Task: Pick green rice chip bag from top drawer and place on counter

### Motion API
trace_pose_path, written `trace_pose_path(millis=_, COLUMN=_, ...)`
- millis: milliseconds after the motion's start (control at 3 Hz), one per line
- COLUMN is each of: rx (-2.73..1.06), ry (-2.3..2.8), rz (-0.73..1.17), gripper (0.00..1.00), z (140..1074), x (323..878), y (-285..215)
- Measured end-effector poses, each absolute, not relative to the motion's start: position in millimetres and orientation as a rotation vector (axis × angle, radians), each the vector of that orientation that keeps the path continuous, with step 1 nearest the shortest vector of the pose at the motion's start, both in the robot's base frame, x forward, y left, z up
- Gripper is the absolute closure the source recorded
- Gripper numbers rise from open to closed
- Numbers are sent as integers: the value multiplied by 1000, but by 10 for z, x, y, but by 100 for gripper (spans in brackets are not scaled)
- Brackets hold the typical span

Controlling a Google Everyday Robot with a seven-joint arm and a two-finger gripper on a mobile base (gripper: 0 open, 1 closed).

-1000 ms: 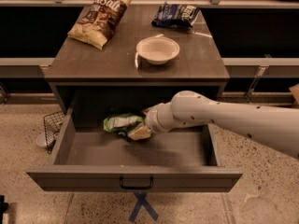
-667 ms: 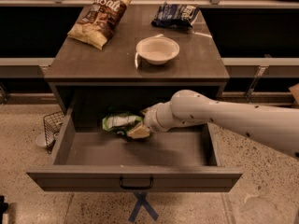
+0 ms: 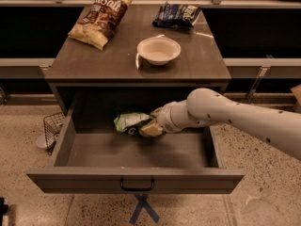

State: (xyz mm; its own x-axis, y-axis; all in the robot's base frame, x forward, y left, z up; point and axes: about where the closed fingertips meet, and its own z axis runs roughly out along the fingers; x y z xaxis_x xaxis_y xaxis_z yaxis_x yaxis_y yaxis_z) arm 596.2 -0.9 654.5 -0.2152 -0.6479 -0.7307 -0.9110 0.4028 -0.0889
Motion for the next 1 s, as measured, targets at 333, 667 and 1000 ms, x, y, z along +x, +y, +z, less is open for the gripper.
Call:
trace_pose_path(millis=333, rx=-1285, ry=1955, rz=454, gripper=100, z=6744, x=5872, y=-189)
trace_pose_path(millis=667, rx=-1279, ry=1933, rz=439, gripper=100, z=7095, x=5746, y=-387)
trace_pose_path(millis=1000, rx=-1263, ry=1912, rz=472, gripper=100, z=7613, x=5578, y=-687)
